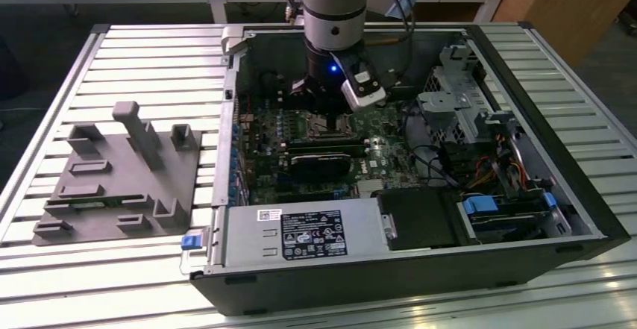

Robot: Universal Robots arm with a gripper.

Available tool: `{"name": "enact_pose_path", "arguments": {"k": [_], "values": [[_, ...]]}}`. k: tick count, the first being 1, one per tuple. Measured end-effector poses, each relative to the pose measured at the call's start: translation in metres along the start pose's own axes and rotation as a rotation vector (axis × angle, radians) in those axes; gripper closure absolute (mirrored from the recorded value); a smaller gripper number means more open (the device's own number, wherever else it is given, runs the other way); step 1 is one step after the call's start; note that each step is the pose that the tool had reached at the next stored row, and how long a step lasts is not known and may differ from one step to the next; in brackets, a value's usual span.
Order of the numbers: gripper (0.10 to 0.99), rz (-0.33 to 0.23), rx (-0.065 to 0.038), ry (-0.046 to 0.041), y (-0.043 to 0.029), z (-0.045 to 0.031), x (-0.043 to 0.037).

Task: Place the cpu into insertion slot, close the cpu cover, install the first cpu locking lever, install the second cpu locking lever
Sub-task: 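Install the second cpu locking lever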

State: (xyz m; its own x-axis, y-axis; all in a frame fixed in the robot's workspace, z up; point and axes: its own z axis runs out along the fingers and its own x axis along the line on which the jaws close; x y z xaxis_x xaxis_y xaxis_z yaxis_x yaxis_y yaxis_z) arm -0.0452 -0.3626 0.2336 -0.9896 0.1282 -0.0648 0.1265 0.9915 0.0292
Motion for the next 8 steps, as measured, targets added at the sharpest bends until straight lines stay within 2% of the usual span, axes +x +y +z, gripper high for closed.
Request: {"name": "enact_pose_path", "arguments": {"k": [4,8], "values": [[0.98,0.001,0.0,-0.0001,-0.0025,0.0019,0.0077],[0.98,0.004,-0.001,0.0,-0.0072,0.0049,0.0091]]}}
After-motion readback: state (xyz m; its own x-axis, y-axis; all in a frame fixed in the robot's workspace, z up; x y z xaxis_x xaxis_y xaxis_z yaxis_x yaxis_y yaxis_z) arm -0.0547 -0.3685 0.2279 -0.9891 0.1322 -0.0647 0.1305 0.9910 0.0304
